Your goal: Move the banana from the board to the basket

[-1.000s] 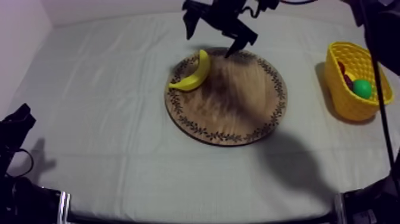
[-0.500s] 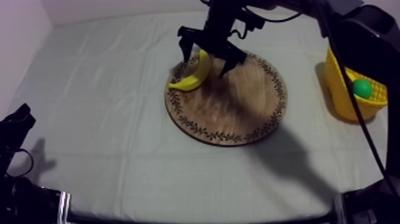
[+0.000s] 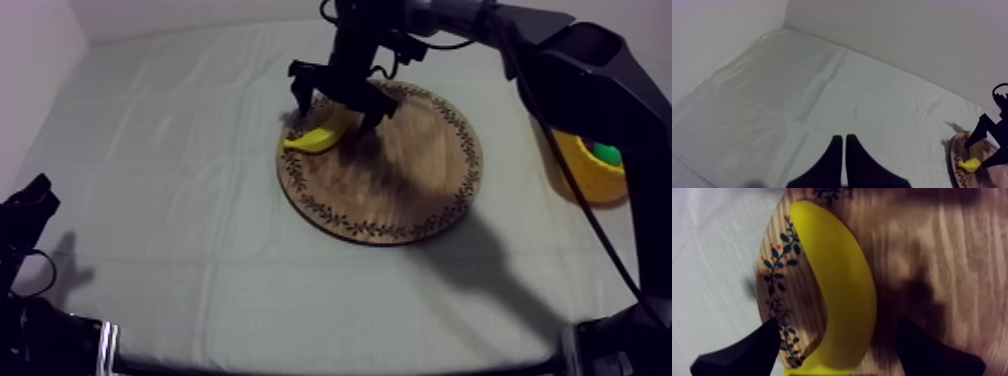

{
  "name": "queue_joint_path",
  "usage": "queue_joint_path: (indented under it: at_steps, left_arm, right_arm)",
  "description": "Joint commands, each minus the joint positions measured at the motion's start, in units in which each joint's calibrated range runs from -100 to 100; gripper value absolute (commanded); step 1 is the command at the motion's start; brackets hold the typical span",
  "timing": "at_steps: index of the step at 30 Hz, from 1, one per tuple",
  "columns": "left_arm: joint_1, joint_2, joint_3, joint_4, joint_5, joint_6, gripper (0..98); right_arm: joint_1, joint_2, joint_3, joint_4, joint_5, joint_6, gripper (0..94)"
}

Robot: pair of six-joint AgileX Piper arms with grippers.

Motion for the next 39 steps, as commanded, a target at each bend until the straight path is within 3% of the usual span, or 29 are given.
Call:
queue_joint_path:
  at_steps: [1,13,17,28,39]
  left_arm:
    - [-0.02,0.02,0.03,-0.01,0.01,-0.01,0.1]
    - [-0.02,0.02,0.03,-0.01,0.01,-0.01,0.1]
    - [-0.02,0.02,0.03,-0.01,0.01,-0.01,0.1]
    - [-0.02,0.02,0.03,-0.01,0.01,-0.01,0.1]
    - [-0.02,0.02,0.03,-0.01,0.01,-0.01,0.1]
  right_arm:
    - [0.03,0.4,-0.23,0.25,-0.01,-0.08,61.1]
    - [0.11,1.23,-1.44,1.54,0.01,-0.42,21.8]
    - [0.12,0.74,-0.87,1.84,-0.1,-0.32,13.9]
    - [0.1,-5.89,3.64,3.09,-0.56,1.22,14.1]
    - [-0.22,-19.38,8.59,4.5,3.32,4.65,15.7]
